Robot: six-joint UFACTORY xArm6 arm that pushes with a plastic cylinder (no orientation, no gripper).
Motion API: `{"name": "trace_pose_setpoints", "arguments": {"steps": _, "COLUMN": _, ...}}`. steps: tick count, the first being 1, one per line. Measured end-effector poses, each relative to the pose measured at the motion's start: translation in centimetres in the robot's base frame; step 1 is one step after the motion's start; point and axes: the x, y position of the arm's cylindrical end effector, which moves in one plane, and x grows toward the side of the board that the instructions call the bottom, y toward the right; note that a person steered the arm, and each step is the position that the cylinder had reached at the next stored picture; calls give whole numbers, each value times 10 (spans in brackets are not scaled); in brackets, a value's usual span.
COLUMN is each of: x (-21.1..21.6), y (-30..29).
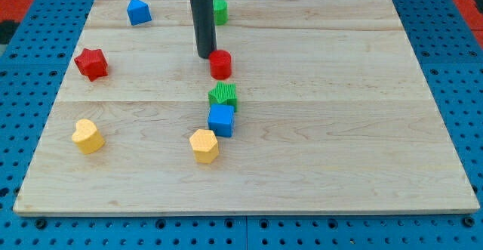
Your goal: Move the red circle above the green star
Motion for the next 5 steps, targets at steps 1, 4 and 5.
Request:
{"name": "trace_pose_setpoints", "arguments": {"steps": 1, "x": 6, "y": 10}}
{"name": "trace_pose_setpoints", "arguments": {"steps": 4, "x": 11, "y": 65}}
{"name": "trace_pose_setpoints", "arguments": {"steps": 5, "x": 21, "y": 64}}
